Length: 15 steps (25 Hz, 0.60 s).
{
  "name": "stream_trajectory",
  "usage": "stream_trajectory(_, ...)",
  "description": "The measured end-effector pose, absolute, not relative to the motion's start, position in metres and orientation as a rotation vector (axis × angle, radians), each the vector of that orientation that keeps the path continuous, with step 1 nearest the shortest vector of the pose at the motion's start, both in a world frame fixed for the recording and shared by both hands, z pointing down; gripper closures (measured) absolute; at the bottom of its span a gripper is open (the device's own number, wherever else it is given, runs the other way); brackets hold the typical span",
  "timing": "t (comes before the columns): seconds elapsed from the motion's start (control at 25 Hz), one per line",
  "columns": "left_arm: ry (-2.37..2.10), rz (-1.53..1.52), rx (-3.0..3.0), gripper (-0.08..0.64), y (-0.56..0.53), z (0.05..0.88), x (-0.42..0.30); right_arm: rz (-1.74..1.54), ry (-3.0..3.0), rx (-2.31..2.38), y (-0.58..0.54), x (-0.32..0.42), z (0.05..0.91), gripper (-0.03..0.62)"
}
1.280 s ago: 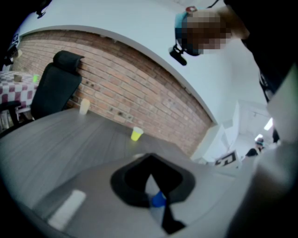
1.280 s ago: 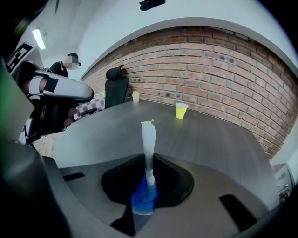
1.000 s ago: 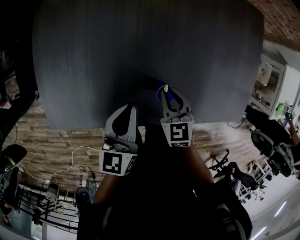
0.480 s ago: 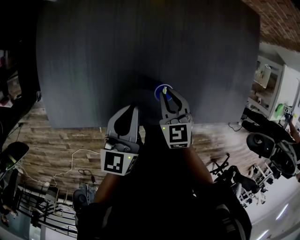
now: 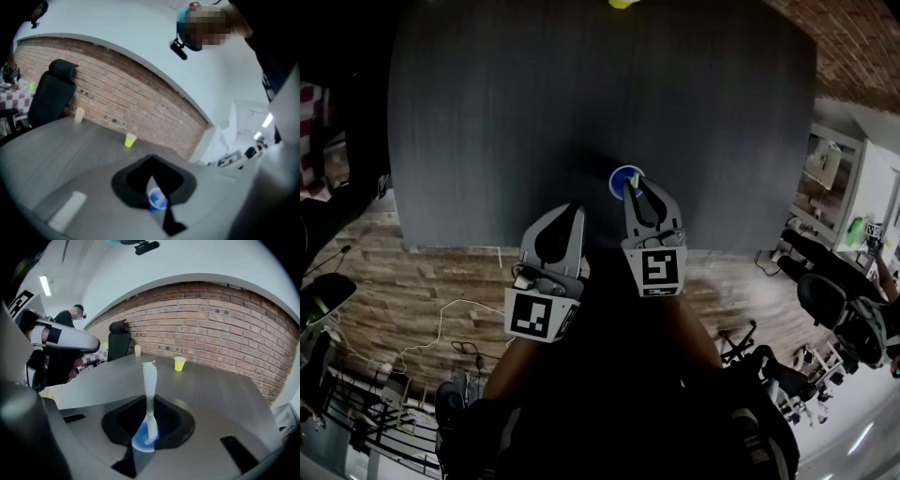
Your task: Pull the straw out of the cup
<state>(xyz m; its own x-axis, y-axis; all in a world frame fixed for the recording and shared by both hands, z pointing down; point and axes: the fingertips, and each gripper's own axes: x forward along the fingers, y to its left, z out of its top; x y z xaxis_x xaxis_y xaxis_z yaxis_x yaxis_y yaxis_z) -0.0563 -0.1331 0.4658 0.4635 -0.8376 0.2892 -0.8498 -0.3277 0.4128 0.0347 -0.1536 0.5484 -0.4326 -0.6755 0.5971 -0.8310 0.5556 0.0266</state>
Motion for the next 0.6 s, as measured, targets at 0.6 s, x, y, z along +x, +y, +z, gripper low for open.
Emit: stream_trajectory(0.6,-1.387,-0.001,2.273,0.555,-0.123,0.441,-0.054,0.263,-2.291,1.273,-0.15,0.037,0.499,0.547)
